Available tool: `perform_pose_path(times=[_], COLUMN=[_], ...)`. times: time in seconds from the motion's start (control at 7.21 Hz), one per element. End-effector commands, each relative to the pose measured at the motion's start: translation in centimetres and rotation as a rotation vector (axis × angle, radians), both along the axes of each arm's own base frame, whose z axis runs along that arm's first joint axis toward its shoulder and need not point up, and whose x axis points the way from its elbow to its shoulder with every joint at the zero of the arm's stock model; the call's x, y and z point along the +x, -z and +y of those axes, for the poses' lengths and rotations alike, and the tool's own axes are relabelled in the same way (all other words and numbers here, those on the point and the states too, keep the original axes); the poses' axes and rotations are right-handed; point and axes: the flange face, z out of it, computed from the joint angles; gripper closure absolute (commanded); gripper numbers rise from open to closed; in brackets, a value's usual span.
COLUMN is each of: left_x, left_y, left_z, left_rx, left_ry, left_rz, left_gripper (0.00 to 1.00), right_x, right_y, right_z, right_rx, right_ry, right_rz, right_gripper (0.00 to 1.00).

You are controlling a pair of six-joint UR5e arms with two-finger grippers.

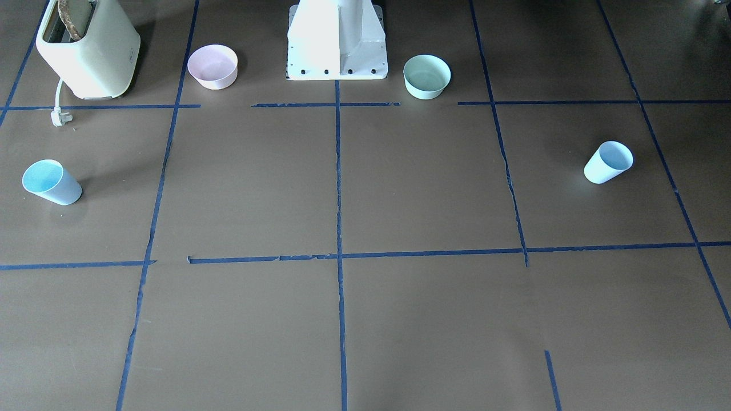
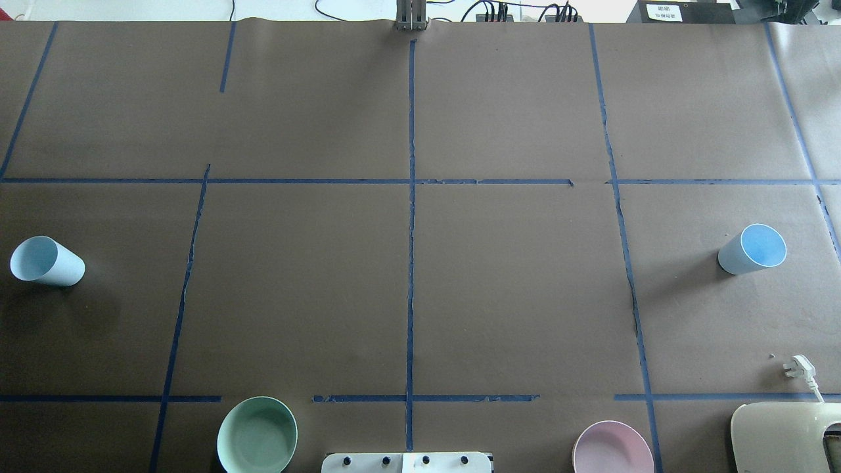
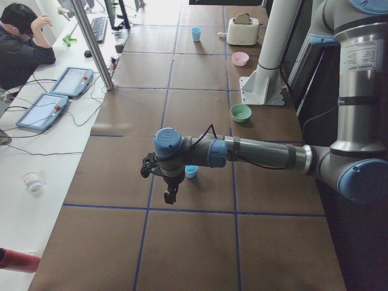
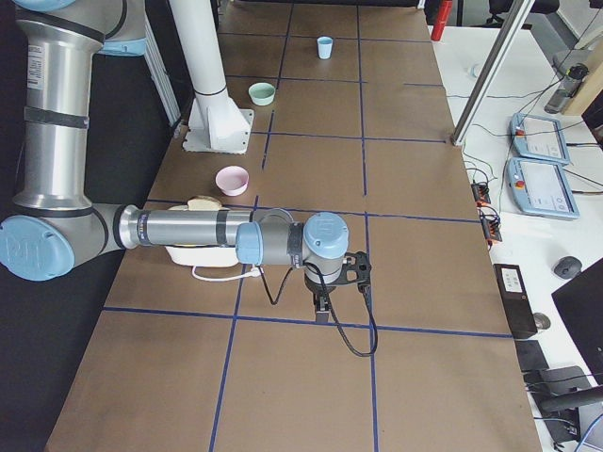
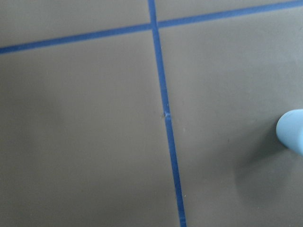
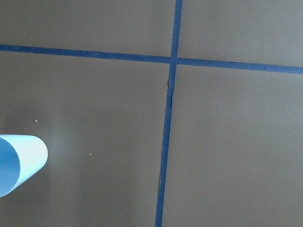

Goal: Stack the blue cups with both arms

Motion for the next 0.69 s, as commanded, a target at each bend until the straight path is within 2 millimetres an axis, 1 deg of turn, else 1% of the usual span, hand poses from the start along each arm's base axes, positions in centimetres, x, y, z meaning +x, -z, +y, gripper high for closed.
perform_pose_path(times=[0.0, 0.14, 0.28, 0.42, 0.55], left_x=[0.6, 1.6, 4.9, 8.9, 12.1], left_y=[1.5, 1.0, 1.2, 1.3, 1.3], left_z=[-0.8, 0.2, 0.5, 0.9, 1.7], left_rx=[0.085, 0.074, 0.039, 0.005, -0.030], left_ry=[-0.009, 0.042, 0.093, 0.150, 0.188], left_rz=[0.031, 0.041, 0.056, 0.037, 0.045], left_gripper=[0.00, 0.00, 0.00, 0.00, 0.00], right_x=[-0.5, -0.5, -0.5, -0.6, -0.6], right_y=[0.1, 0.1, 0.1, 0.2, 0.2], right_z=[-0.2, -0.2, -0.2, -0.2, -0.2], right_rx=[0.001, 0.001, 0.001, 0.001, 0.002], right_ry=[0.009, 0.011, 0.011, 0.011, 0.012], right_rz=[0.000, -0.002, -0.003, -0.009, -0.011], right_gripper=[0.00, 0.00, 0.00, 0.00, 0.00])
